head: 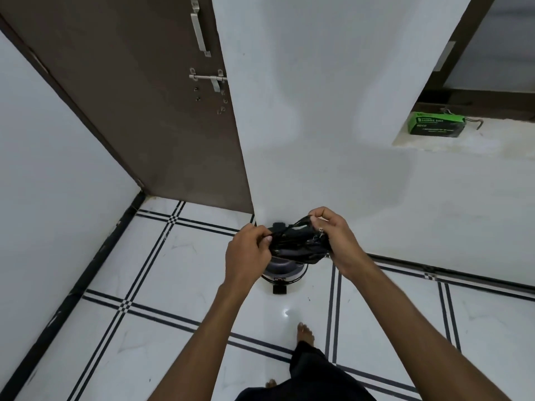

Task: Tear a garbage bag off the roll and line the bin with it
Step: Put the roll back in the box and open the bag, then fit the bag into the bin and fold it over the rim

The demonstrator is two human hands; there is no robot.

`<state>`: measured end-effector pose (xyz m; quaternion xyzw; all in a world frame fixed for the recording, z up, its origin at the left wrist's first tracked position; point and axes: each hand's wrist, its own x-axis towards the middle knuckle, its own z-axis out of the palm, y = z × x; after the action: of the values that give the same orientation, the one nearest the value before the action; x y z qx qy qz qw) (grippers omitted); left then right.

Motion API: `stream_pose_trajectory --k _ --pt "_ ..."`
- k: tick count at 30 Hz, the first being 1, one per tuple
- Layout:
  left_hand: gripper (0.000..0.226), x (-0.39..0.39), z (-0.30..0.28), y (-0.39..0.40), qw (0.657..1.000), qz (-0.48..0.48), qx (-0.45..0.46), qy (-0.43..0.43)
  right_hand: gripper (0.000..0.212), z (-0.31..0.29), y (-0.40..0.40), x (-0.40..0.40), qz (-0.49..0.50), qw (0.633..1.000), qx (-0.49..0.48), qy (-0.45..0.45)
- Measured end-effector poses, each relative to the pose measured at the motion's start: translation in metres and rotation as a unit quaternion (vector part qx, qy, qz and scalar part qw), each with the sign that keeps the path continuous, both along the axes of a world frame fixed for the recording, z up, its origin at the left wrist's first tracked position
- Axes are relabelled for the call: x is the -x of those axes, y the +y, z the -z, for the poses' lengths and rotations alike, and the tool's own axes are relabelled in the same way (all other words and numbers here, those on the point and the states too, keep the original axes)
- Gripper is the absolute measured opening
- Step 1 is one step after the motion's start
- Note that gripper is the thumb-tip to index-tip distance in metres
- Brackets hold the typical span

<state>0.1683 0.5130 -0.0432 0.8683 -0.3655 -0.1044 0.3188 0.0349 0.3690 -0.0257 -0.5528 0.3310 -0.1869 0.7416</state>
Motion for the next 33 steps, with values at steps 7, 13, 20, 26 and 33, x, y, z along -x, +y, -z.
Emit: stream_pose_trajectory --k 7,13,20,26,33 --pt "0.013 -0.04 0.016 -0.043 0.966 -0.207 -0.046 0.149 0.016 -0.002 -0.04 -0.009 -0.187 0.978 0.082 -0.048" --pt "0.008 -0.054 0.037 -0.051 0.942 -0.201 0.093 0.251 0.015 0.019 -0.074 -0.015 -0.174 0.963 0.18 0.101" --pt "0.016 -0.046 0.001 -0.09 0.914 -0.099 0.185 0.348 0.049 0.022 -0.081 -0.022 -0.105 0.948 0.256 0.158" --pt "0.021 -0.048 -0.014 -0.102 0.898 0.025 0.173 0.404 0.043 0.024 -0.09 -0.047 -0.136 0.9 0.361 0.203" --pt "0.017 -0.083 -0.011 -0.087 0.848 0.043 0.195 0.492 0.035 0.026 -0.107 -0.046 -0.031 0.837 0.493 0.235"
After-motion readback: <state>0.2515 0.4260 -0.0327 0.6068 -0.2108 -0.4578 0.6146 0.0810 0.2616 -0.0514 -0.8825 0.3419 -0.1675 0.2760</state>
